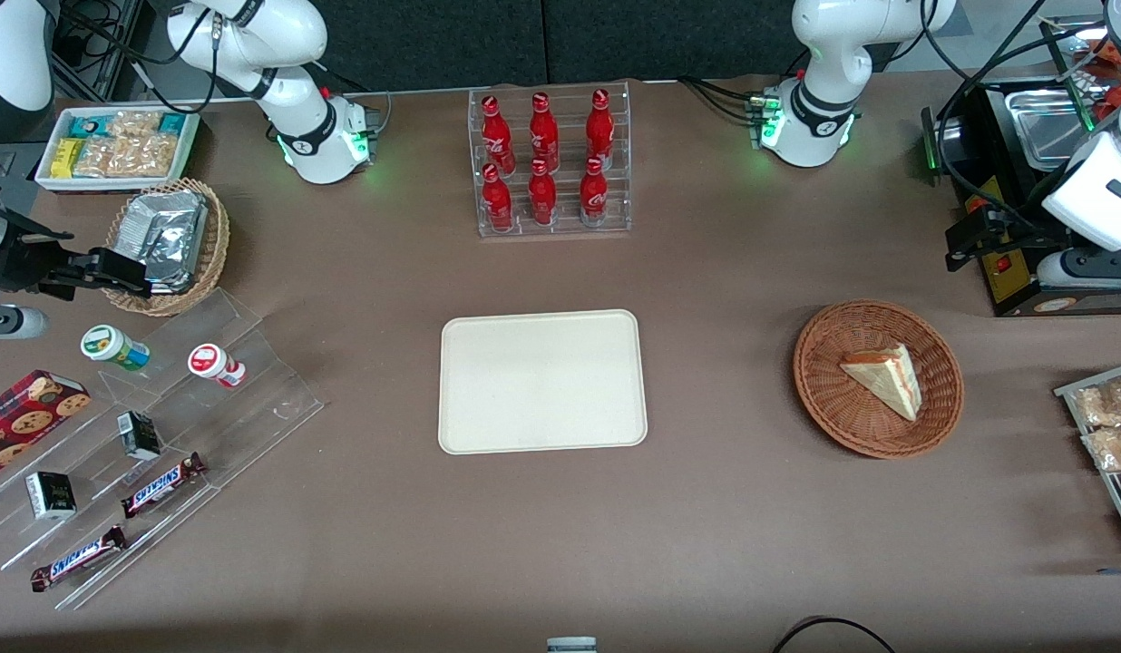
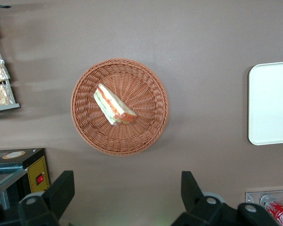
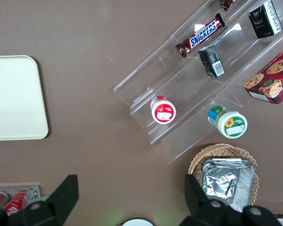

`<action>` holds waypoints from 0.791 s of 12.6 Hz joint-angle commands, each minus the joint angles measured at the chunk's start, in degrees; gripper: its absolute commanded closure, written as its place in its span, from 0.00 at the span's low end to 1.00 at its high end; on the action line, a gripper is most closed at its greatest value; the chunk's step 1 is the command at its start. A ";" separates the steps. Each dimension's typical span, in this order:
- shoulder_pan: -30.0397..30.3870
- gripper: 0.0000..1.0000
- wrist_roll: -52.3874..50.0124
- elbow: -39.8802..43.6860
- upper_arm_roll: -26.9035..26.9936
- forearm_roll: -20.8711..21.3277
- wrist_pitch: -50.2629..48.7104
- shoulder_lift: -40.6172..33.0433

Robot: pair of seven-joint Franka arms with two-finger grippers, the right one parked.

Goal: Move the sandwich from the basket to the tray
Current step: 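Move the left gripper over the wicker basket toward the sandwich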

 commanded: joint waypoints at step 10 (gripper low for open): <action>0.77 0.00 -28.47 0.15 0.47 0.99 1.20 11.29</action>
